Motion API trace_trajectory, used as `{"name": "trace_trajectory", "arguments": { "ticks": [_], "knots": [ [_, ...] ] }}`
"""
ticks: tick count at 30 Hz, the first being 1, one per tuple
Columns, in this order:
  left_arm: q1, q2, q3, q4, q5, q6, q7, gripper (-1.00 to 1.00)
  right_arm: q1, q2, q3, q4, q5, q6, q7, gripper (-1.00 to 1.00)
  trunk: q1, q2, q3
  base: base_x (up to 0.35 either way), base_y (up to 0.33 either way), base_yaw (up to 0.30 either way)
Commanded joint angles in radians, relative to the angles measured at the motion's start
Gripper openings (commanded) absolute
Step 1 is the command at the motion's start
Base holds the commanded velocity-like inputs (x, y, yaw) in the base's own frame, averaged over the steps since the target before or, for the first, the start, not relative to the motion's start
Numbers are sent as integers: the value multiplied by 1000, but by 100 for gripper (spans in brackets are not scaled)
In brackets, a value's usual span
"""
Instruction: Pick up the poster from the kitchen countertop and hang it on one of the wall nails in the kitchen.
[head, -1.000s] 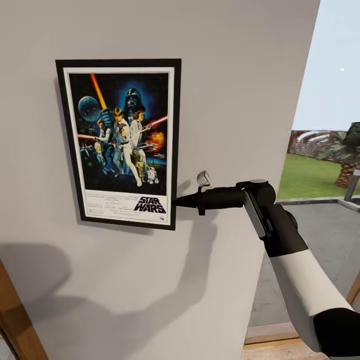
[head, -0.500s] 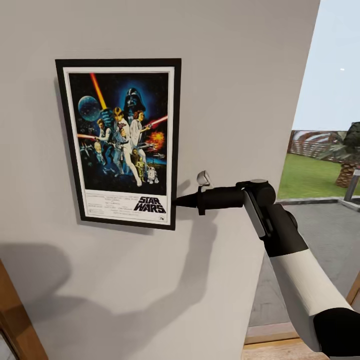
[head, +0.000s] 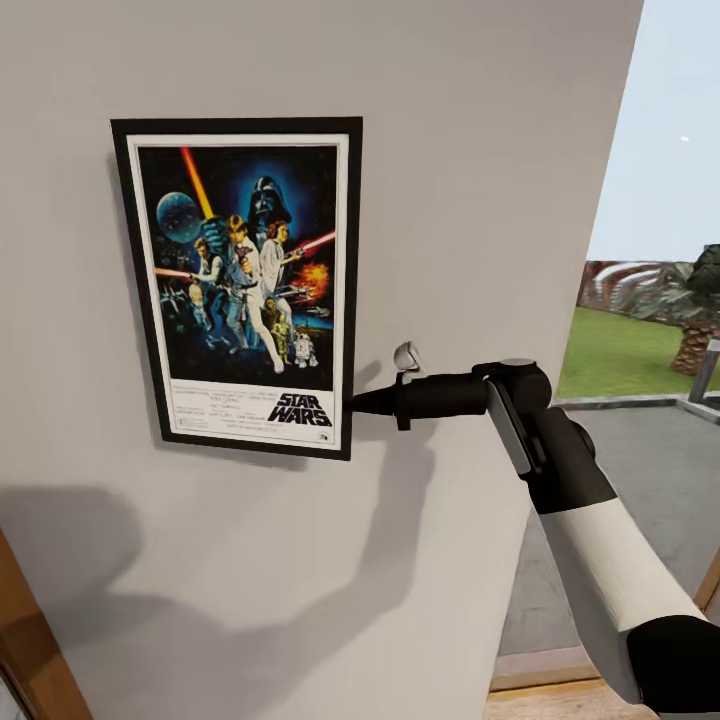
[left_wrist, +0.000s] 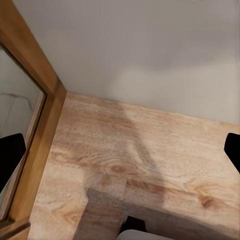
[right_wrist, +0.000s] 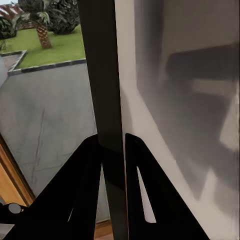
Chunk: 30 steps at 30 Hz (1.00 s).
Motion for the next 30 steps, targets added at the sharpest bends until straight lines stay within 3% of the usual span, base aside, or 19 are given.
{"name": "trace_trajectory", "arguments": {
  "ticks": [1,12,14,19,30],
  "knots": [
    [0,-1,4,0,3,-1,-8,100,0,-1,1,0,-6,8,0,-100,1,0,0,195,0,0],
    [0,-1,4,0,3,-2,-8,100,0,-1,1,0,-6,8,0,-100,1,0,0,28,0,0],
    [1,11,4,2,4,-2,-8,100,-2,-9,-10,-9,-9,9,0,-100,1,0,0,0,0,0],
    [1,12,4,2,4,-2,-8,100,-2,-9,-35,-9,-9,9,0,-100,1,0,0,0,0,0],
    [1,12,4,2,4,-2,-8,100,-2,-9,-35,-9,-9,9,0,-100,1,0,0,0,0,0]
  ]
}}
